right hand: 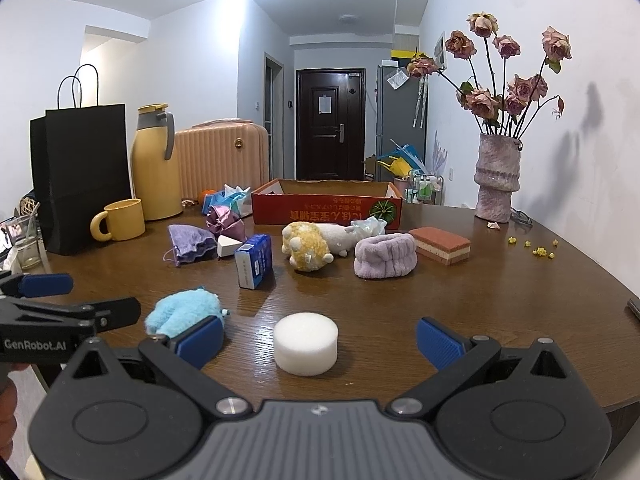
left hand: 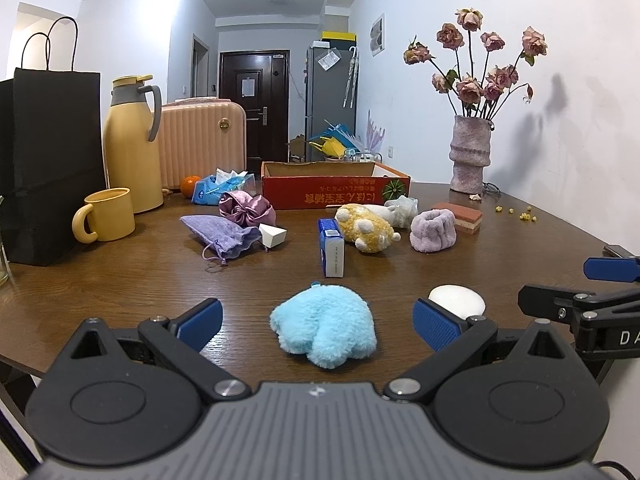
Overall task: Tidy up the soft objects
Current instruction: 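Grasp the light-blue plush with the left tool while the right tool grasps the white sponge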
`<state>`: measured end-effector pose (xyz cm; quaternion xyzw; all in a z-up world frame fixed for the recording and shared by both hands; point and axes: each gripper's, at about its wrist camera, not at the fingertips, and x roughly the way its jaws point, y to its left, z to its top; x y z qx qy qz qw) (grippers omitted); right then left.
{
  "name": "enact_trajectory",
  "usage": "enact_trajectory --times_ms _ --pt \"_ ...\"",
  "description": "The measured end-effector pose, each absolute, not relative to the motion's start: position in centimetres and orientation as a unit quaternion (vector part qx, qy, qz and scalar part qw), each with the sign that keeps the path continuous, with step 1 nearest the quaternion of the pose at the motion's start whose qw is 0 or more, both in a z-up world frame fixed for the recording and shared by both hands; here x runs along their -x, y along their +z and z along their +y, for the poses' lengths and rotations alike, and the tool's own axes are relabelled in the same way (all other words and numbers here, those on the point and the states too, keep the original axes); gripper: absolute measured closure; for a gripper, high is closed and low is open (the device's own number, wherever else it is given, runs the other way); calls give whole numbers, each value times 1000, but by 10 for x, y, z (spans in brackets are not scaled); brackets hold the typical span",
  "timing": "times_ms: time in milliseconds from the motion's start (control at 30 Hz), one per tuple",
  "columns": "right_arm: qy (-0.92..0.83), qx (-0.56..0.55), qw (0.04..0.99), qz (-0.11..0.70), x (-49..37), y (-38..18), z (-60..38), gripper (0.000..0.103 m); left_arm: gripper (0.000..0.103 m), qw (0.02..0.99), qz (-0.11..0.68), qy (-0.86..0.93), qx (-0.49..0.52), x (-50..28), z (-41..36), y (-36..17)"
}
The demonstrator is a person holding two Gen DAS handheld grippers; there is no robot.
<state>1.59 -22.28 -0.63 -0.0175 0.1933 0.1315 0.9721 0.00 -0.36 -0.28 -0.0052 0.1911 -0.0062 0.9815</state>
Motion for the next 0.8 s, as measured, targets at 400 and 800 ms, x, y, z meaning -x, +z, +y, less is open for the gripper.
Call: enact_trajectory --times_ms 400,800 --pt "122 29 969 211 -34 -13 -229 0 0 973 230 -17 -1 -38 -10 -9" --pt "126 30 963 234 -61 -26 -229 0 0 962 273 -11 -19 -80 -17 -26"
